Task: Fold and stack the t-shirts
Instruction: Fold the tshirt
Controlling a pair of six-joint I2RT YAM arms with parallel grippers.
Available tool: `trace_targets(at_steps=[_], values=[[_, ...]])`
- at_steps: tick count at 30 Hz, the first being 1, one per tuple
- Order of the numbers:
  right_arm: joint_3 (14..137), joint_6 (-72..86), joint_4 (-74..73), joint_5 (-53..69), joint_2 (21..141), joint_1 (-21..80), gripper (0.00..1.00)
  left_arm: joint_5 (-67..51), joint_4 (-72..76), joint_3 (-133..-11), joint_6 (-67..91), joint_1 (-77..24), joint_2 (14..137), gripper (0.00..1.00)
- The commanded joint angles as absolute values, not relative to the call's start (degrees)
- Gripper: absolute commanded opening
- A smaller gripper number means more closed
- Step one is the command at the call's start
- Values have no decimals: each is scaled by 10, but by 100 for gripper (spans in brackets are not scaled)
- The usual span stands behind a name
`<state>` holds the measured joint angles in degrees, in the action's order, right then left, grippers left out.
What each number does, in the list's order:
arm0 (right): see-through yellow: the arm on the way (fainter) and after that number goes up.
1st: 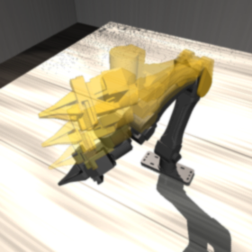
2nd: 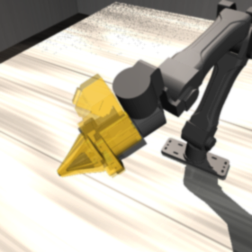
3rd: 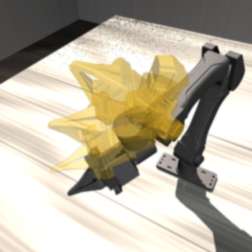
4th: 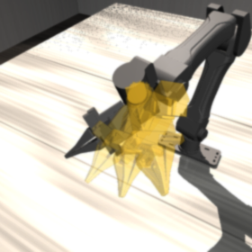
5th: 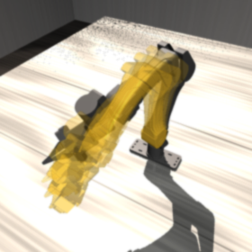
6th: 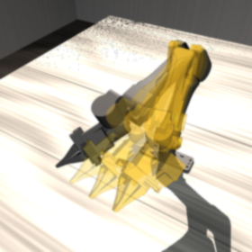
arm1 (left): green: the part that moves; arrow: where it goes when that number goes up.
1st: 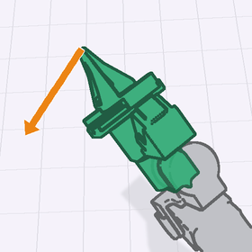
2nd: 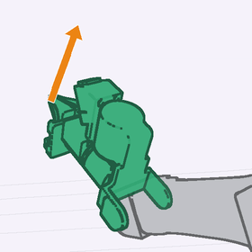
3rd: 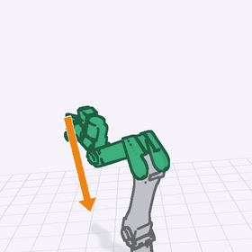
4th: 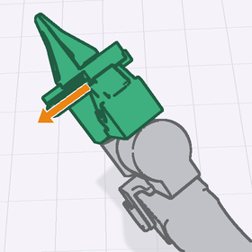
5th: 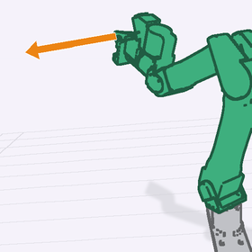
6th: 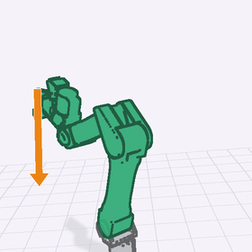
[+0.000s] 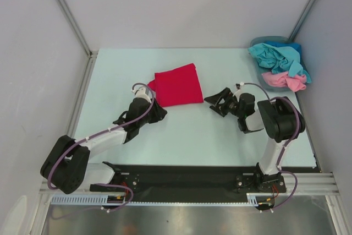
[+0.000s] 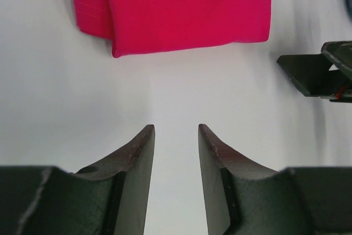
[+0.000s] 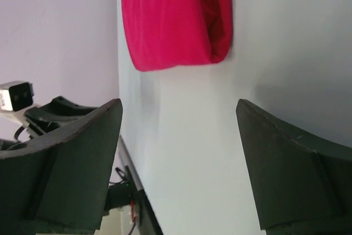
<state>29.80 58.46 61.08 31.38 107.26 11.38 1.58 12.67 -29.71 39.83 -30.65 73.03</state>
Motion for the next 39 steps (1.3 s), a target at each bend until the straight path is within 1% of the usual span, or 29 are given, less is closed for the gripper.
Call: trace_targets(at_steps=[1, 3, 5, 7, 8, 10, 11, 12, 16, 20, 25, 27, 32, 36, 37, 39], values=[[347, 535, 547, 303, 1029, 124, 90, 34, 126, -298, 382, -309, 712, 43], [359, 500, 463, 278, 991, 129, 91, 45, 123, -298, 380, -311, 708, 43], [372, 468, 419, 252, 966, 130, 91, 60, 114, -301, 376, -316, 701, 43], [388, 434, 317, 218, 923, 141, 91, 89, 94, -311, 368, -329, 696, 43], [408, 398, 278, 170, 905, 149, 92, 100, 85, -316, 365, -335, 694, 43], [422, 364, 193, 122, 861, 163, 92, 130, 63, -329, 354, -351, 686, 43], [428, 344, 172, 84, 851, 175, 93, 143, 54, -331, 352, -358, 683, 43], [433, 339, 157, 74, 833, 177, 93, 152, 47, -335, 350, -362, 675, 43], [429, 326, 118, 48, 801, 179, 93, 197, 24, -333, 344, -377, 657, 43], [423, 324, 110, 48, 792, 181, 93, 248, 4, -343, 343, -378, 668, 43], [418, 323, 135, 61, 810, 184, 93, 261, -12, -373, 345, -378, 713, 43], [423, 319, 161, 69, 841, 183, 93, 255, -17, -402, 344, -378, 748, 43], [502, 311, 146, 73, 933, 185, 93, 236, -29, -488, 328, -375, 834, 43], [557, 305, 120, 76, 990, 192, 93, 155, -20, -560, 337, -329, 924, 41], [569, 302, 113, 82, 997, 192, 94, 118, -16, -568, 341, -317, 937, 41], [592, 294, 105, 90, 1008, 186, 94, 85, -5, -583, 356, -280, 956, 41]])
